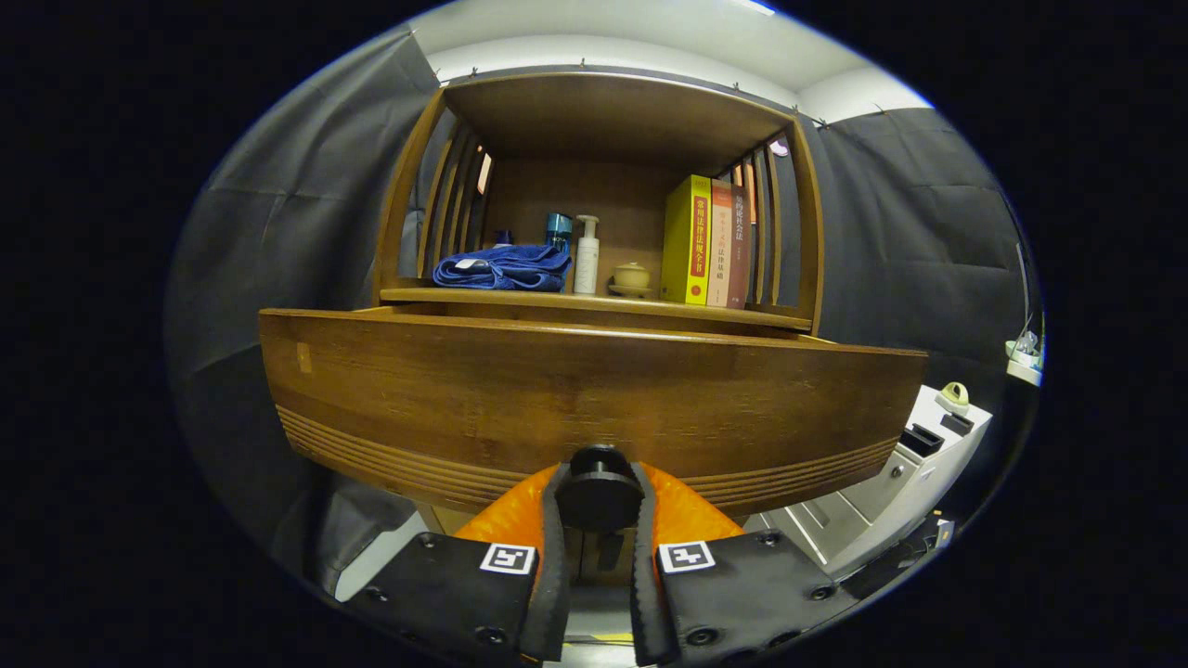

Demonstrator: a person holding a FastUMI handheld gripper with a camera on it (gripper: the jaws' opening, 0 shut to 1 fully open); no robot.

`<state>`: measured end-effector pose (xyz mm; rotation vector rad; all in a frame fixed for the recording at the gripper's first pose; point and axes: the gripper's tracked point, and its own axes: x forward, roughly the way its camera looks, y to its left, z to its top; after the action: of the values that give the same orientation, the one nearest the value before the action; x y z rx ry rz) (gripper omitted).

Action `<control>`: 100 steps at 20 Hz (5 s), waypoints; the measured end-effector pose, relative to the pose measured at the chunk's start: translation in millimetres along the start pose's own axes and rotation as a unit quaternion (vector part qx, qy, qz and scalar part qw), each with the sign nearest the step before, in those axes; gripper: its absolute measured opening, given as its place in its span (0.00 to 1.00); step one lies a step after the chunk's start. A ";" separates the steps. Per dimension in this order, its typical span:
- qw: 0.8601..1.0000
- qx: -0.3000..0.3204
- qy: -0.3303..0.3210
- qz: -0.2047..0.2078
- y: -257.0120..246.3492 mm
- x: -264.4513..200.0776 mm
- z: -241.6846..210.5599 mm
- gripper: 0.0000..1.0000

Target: Pull open the drawer, take out the items inside it, and place them on the countertop above the cabinet.

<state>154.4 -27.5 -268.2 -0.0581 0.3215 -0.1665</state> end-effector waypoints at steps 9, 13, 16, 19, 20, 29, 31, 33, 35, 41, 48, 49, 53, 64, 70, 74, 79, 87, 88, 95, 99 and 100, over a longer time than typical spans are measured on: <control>1.000 -0.001 0.012 0.003 1.6 -21.9 -21.1 0.35; 1.000 -0.001 -0.002 0.008 1.2 -22.1 -22.2 0.36; 1.000 0.004 -0.016 0.011 2.3 -20.7 -23.4 0.36; 1.000 0.000 -0.027 0.010 4.4 -19.1 -23.5 0.39; 0.999 0.006 -0.031 0.013 5.8 -19.4 -23.0 0.42; 0.999 -0.024 -0.030 0.037 26.2 -23.5 -15.1 0.99; 0.998 -0.021 -0.042 0.040 29.8 -37.8 4.0 0.98; 0.997 -0.018 -0.063 0.033 25.9 -57.9 38.5 0.98; 0.996 -0.004 -0.088 0.033 28.2 -70.1 86.8 0.98; 0.999 0.026 -0.029 -0.025 1.1 -27.8 213.1 0.98; 0.970 0.059 0.224 -0.075 -38.5 66.6 174.8 0.99; 0.963 0.054 0.255 -0.069 -37.0 80.6 158.8 0.99; 0.925 0.041 0.376 -0.036 -5.9 118.9 84.4 0.98; 0.867 0.056 0.495 -0.010 25.6 140.1 2.5 0.99; 0.848 0.068 0.526 0.004 39.1 137.5 -11.6 0.99; 0.840 0.071 0.538 -0.002 39.9 134.2 -8.5 0.73; 0.871 0.092 0.481 -0.026 45.2 131.8 24.9 0.46; 0.954 0.067 0.285 -0.062 33.2 106.1 136.9 0.46; 0.963 0.072 0.251 -0.064 27.0 98.3 151.0 0.46; 0.991 0.075 0.078 -0.085 4.4 46.7 258.4 0.46; 0.991 0.100 0.040 -0.085 -19.9 65.9 297.3 0.46; 0.991 0.105 0.033 -0.082 -23.3 75.4 306.2 0.46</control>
<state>319.0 -54.2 0.4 0.1303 0.3638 -0.3647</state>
